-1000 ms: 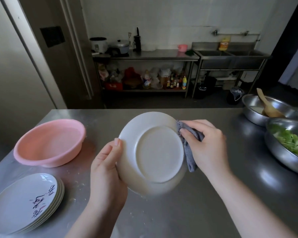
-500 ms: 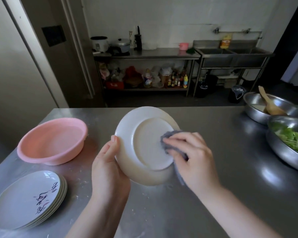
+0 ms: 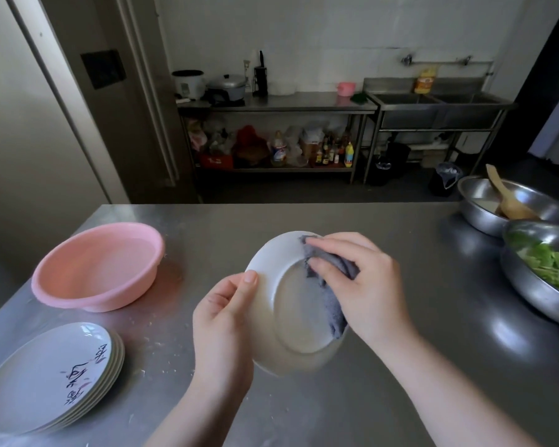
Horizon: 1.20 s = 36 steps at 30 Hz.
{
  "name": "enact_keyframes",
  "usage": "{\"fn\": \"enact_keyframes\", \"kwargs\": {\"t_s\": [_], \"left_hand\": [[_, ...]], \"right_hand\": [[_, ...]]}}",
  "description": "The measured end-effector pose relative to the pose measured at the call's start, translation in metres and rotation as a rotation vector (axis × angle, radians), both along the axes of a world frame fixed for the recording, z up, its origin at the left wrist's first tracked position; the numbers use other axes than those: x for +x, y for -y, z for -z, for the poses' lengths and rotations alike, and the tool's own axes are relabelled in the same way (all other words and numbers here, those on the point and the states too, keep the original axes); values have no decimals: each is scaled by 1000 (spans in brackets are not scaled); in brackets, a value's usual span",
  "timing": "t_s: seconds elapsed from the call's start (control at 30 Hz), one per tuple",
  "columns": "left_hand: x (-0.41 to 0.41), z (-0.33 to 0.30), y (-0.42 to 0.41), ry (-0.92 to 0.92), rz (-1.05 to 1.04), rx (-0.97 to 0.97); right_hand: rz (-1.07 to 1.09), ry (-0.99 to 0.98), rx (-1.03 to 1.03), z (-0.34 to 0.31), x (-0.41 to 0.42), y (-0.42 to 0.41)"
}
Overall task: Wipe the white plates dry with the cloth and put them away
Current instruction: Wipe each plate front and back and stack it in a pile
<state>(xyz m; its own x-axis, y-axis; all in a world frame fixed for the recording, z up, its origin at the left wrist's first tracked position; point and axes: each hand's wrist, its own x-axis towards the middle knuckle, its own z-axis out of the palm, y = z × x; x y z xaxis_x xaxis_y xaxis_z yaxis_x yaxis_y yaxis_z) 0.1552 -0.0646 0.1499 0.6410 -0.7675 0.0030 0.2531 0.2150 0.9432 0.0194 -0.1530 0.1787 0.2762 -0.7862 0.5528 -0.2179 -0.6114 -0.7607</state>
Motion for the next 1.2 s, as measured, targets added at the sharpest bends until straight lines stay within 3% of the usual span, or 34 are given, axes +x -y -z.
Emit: {"fn": "enact_keyframes", "kwargs": {"t_s": [0.13, 0.33, 0.43, 0.57, 0.7, 0.87, 1.2], "left_hand": [[21, 2, 15, 344, -119, -40], [36, 34, 44, 1246, -242, -49], [42, 38, 69, 1452, -269, -173], [43, 39, 105, 1651, -119, -346], [51, 53, 129, 1740, 65, -376], [62, 72, 140, 1772, 148, -365], [51, 105, 143, 1566, 402, -167]], "right_hand": [[87, 131, 39, 8, -24, 8], [146, 126, 207, 48, -45, 9], [175, 113, 234, 60, -48, 11], [194, 128, 242, 62, -50, 17], [218, 134, 255, 66, -54, 21], [254, 129, 266, 74, -64, 23], [236, 135, 318, 88, -59, 22]]}}
